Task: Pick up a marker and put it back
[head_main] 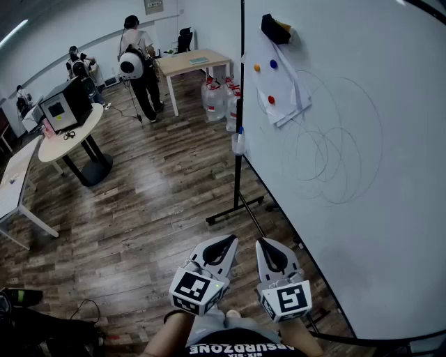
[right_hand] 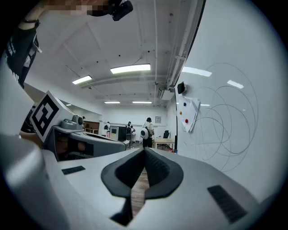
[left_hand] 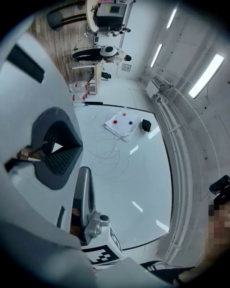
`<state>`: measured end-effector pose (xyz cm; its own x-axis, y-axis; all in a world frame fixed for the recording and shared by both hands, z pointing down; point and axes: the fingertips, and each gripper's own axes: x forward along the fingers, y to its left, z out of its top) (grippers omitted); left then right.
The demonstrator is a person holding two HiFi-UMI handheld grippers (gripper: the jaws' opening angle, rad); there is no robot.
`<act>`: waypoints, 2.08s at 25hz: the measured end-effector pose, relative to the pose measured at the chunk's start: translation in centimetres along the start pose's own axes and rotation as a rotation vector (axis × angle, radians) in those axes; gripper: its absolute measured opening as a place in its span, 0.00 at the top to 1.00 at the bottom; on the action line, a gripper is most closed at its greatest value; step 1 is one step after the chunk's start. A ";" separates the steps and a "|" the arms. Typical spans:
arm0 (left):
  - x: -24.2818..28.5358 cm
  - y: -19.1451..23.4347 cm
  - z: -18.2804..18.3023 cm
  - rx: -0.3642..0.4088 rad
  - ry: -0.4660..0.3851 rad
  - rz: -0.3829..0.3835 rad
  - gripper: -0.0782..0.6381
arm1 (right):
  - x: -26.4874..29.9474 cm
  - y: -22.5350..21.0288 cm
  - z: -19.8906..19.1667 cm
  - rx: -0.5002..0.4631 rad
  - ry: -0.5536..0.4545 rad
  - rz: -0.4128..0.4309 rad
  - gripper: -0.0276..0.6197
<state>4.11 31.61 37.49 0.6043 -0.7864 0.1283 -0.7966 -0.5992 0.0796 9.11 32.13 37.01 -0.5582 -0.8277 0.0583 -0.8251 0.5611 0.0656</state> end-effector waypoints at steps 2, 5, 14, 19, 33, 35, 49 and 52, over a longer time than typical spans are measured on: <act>-0.2 -0.1 -0.3 0.001 -0.006 0.007 0.88 | -0.2 -0.1 -0.5 0.003 0.003 -0.005 0.96; -0.3 -0.4 -0.8 0.000 -0.009 0.009 0.88 | -0.4 -0.1 -1.3 0.010 0.007 -0.005 0.96; 1.0 -0.4 -1.4 0.001 0.006 -0.002 0.88 | -0.3 -0.7 -2.3 0.021 0.020 0.004 0.96; 2.4 0.8 -1.2 -0.028 -0.015 -0.038 0.80 | 1.1 -1.5 -2.1 0.003 0.016 0.004 0.96; 9.0 11.5 2.2 -0.014 -0.089 0.001 0.50 | 9.4 -5.6 -2.0 0.034 0.000 -0.020 0.96; 10.1 12.8 2.4 -0.018 -0.088 -0.006 0.50 | 11.0 -6.2 -1.8 0.042 -0.004 -0.026 0.96; 17.9 19.3 2.7 -0.004 -0.053 -0.100 0.50 | 20.7 -10.3 -0.9 -0.005 0.012 -0.047 0.96; 19.5 20.9 2.3 -0.006 -0.043 -0.102 0.50 | 22.4 -10.8 -0.9 -0.008 0.021 -0.049 0.96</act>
<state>-0.77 3.41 39.36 0.6825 -0.7269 0.0765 -0.7307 -0.6759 0.0961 5.63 7.56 38.49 -0.5149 -0.8539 0.0757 -0.8509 0.5198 0.0765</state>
